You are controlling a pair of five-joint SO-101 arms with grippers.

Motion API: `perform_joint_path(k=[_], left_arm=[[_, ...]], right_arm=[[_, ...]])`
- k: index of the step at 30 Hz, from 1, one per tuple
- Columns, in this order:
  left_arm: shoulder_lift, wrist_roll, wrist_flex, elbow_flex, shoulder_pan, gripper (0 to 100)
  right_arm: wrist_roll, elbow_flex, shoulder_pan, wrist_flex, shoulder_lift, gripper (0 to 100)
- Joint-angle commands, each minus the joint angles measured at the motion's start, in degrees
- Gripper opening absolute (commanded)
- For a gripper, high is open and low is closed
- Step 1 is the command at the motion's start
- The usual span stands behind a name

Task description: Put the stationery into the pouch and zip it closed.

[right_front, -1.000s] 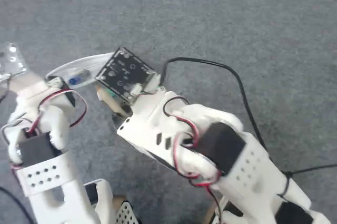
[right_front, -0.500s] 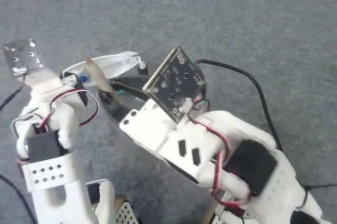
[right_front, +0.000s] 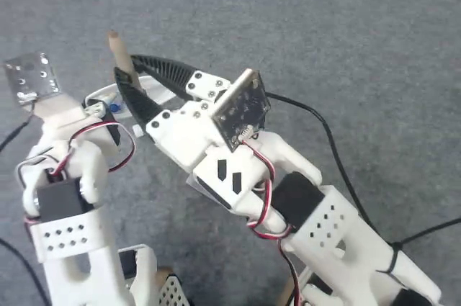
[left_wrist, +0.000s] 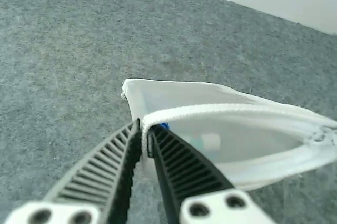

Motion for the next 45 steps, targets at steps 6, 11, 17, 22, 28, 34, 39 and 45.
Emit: perform_joint_path(k=[6, 11, 17, 22, 28, 34, 39, 45], left_arm=[[0.9, 0.3, -1.3, 1.1, 0.1, 1], [0.9, 0.3, -1.3, 1.1, 0.1, 1], [0.9, 0.3, -1.3, 1.1, 0.1, 1], [0.9, 0.2, -1.4, 1.1, 0.2, 1], [0.9, 0.2, -1.4, 1.0, 0.3, 1], [0.9, 0.2, -1.4, 0.9, 0.4, 1], [0.9, 0.2, -1.4, 1.1, 0.2, 1], [0.9, 0.2, -1.4, 1.2, 0.1, 1]], right_arm=[[-0.5, 5.5, 0.9, -13.1, -2.8, 0.6], [-0.4, 12.0, 2.2, -23.1, -5.0, 0.6], [-0.4, 18.4, 2.2, -27.1, -7.6, 0.6], [-0.7, 24.4, 2.1, -33.5, -5.5, 0.6], [1.9, 28.4, 2.8, -52.1, 4.8, 0.6], [12.7, 30.0, 2.9, -66.9, 17.5, 0.6], [17.8, 30.6, 2.9, -74.0, 26.8, 0.6], [23.5, 30.2, 3.0, -76.1, 32.0, 9.0]])
